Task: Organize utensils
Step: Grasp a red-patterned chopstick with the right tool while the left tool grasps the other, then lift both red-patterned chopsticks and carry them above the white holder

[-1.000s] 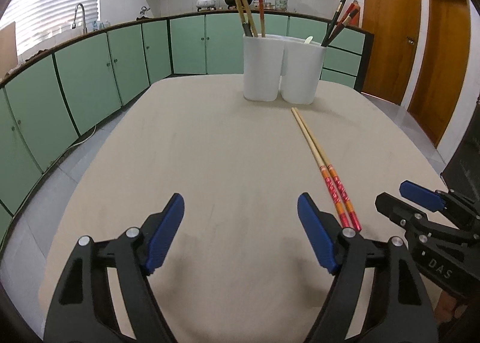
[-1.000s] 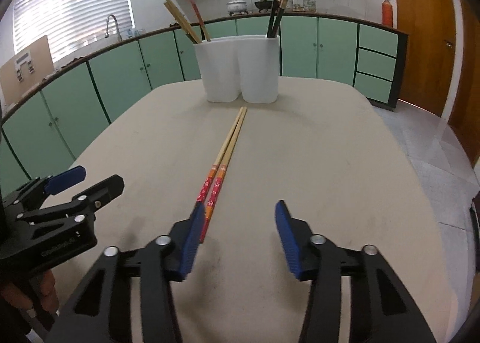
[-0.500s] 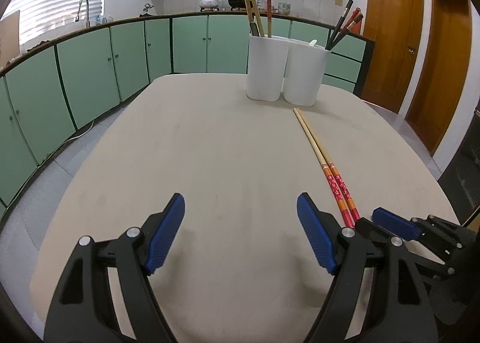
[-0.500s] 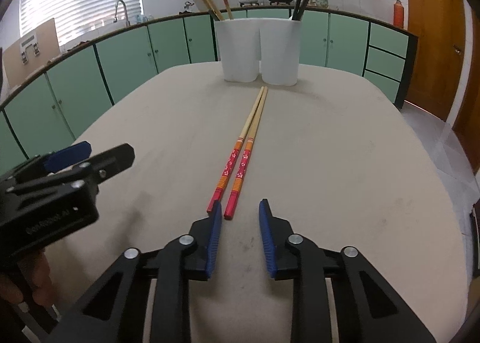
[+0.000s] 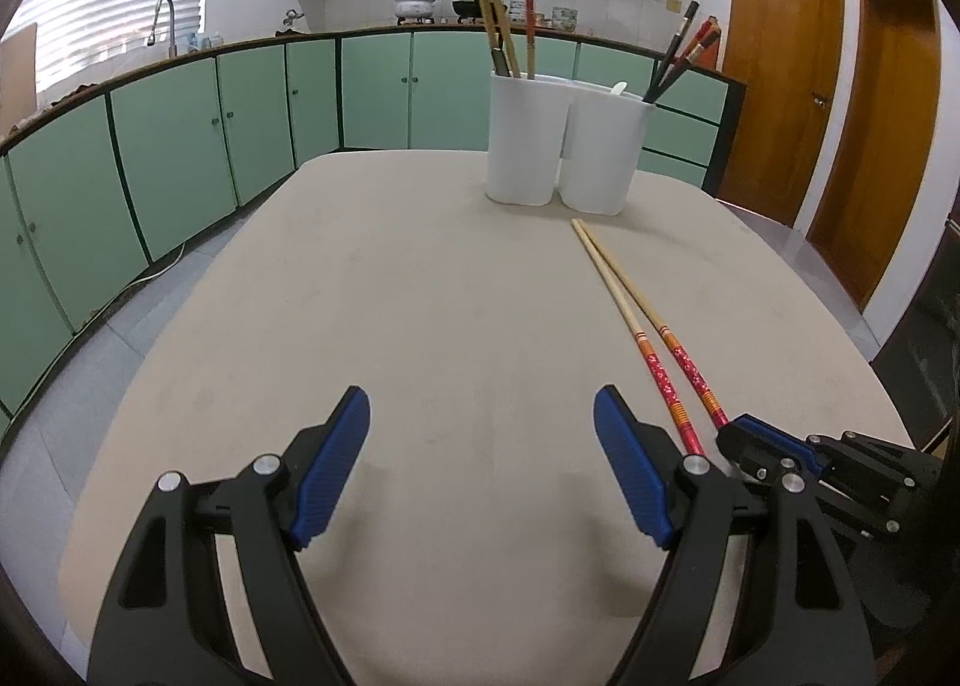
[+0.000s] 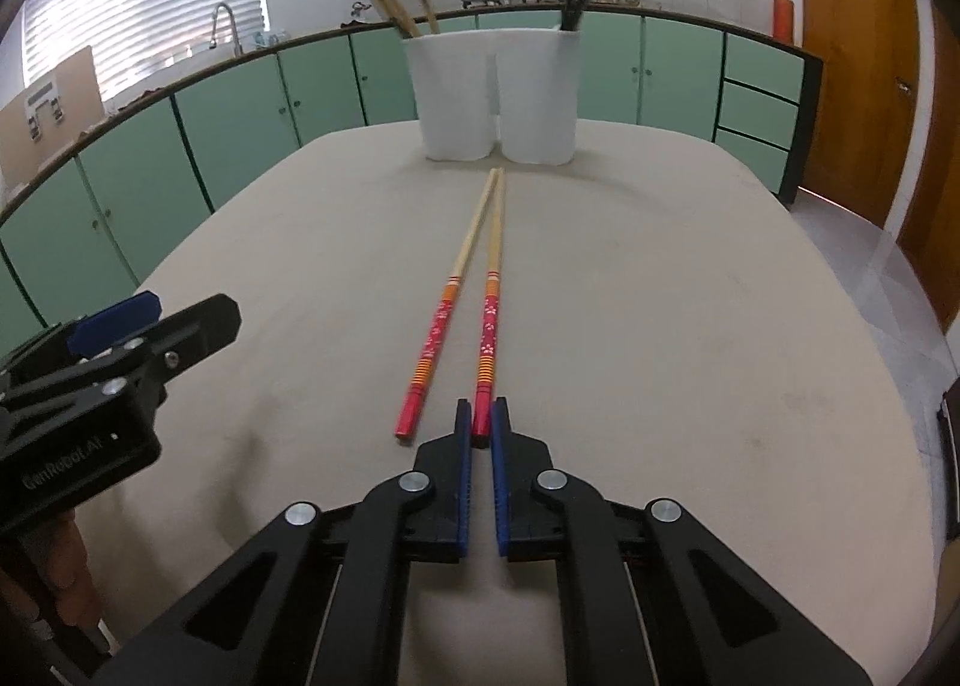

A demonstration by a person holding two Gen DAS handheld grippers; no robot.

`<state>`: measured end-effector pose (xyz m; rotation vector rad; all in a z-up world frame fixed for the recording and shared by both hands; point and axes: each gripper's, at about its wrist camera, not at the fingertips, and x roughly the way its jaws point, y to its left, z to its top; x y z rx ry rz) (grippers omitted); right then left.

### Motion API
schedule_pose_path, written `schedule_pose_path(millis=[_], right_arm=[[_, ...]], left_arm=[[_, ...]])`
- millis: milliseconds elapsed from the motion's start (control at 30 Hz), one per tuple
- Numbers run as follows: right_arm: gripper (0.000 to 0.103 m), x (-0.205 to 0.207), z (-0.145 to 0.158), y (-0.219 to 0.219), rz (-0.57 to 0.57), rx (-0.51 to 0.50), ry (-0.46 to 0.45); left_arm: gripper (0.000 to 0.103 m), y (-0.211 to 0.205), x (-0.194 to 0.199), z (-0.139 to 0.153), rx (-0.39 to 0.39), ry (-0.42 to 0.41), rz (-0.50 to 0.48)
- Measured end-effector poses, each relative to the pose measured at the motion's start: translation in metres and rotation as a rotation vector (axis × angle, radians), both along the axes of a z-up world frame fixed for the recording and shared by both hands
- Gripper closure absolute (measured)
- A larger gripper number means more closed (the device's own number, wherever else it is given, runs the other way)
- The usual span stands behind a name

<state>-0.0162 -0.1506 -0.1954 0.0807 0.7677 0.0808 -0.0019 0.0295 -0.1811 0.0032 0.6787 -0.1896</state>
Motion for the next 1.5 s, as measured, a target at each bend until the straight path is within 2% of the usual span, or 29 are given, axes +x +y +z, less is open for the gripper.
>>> schedule_pose_path(millis=[200, 500, 667, 800, 867, 933, 1233, 1500], right_arm=[[0.097, -0.004, 0.000, -0.029, -0.058, 0.017, -0.002], [0.097, -0.015, 0.006, -0.051, -0.062, 0.016, -0.044], [0.097, -0.019, 0.006, -0.058, -0.049, 0.054, -0.054], [0.097, -0.019, 0.007, -0.063, -0.042, 0.081, -0.061], [0.097, -0.020, 0.007, -0.064, -0.039, 0.083, -0.061], [0.097, -0.020, 0.007, -0.064, -0.036, 0.084, -0.062], [0.097, -0.021, 0.016, -0.062, -0.029, 0.055, -0.088], [0.097, -0.024, 0.041, -0.065, -0.001, 0.026, -0.146]], left_arm=[[0.029, -0.024, -0.003, -0.002, 0.004, 0.000, -0.037], [0.040, -0.068, -0.007, -0.015, -0.021, 0.049, -0.093], [0.060, -0.082, -0.003, -0.028, 0.012, 0.097, -0.099], [0.071, -0.082, -0.001, -0.029, 0.019, 0.105, -0.091], [0.087, -0.083, -0.001, -0.030, 0.023, 0.102, -0.095], [0.098, -0.083, -0.001, -0.030, 0.014, 0.107, -0.105], [0.098, -0.078, -0.005, -0.020, 0.003, 0.083, -0.132], [0.098, -0.072, -0.016, 0.018, 0.023, -0.013, -0.157]])
